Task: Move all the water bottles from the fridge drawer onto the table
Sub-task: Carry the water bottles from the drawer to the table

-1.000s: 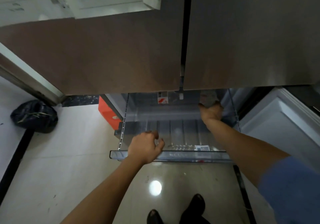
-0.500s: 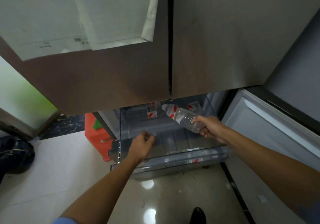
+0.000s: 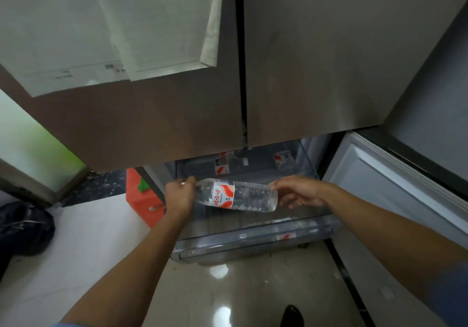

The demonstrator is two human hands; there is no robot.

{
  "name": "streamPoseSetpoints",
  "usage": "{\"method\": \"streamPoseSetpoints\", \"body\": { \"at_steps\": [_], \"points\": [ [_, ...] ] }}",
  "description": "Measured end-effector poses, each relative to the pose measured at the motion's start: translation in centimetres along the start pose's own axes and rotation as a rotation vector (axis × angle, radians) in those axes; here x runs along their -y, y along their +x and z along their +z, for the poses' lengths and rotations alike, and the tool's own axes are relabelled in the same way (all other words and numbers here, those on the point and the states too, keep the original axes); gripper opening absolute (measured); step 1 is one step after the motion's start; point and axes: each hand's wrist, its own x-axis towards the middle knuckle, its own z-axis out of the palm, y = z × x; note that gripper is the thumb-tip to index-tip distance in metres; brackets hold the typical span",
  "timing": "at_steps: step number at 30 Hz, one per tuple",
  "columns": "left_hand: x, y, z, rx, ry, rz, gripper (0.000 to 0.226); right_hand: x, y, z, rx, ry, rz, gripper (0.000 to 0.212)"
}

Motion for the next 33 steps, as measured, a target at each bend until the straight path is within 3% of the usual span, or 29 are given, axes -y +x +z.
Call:
{"method": "streamPoseSetpoints", "body": {
  "at_steps": [3, 6, 11, 17, 25, 28, 33],
  "points": [
    [-0.5, -0.9, -0.9, -0.103, 0.202, 0.160, 0.034, -0.6, 2.0, -0.6, 0.008, -0.416, 0.113, 0.024],
    [-0.5, -1.9, -1.1, -0.197, 0.367, 0.269, 0.025, -1.3, 3.8, -0.4, 0.175, -0.839, 0.217, 0.046],
    [0.4, -2.7, -1.1, -0.285, 0.485, 0.265, 0.022, -2.2, 5.4, 1.7, 0.253, -1.185, 0.224, 0.041],
    [0.8, -2.9, -0.2, -0.290, 0.560, 0.279, 0.023, -2.2, 7.0, 0.3, 0.225, -1.156, 0.113, 0.038],
    [1.0, -3.2, 2.5, -0.242, 0.611, 0.369, 0.025, -1.3, 8.6, -2.1, -0.064, -1.108, -0.185, 0.050],
    [0.8, -3.0, 3.1, -0.233, 0.637, 0.387, 0.028, -1.7, 8.4, -3.2, -0.024, -1.097, -0.083, 0.071],
    [1.0, -3.1, 3.3, -0.233, 0.689, 0.392, 0.025, -4.0, 8.3, -3.5, 0.074, -1.141, 0.084, 0.074]
  ]
}}
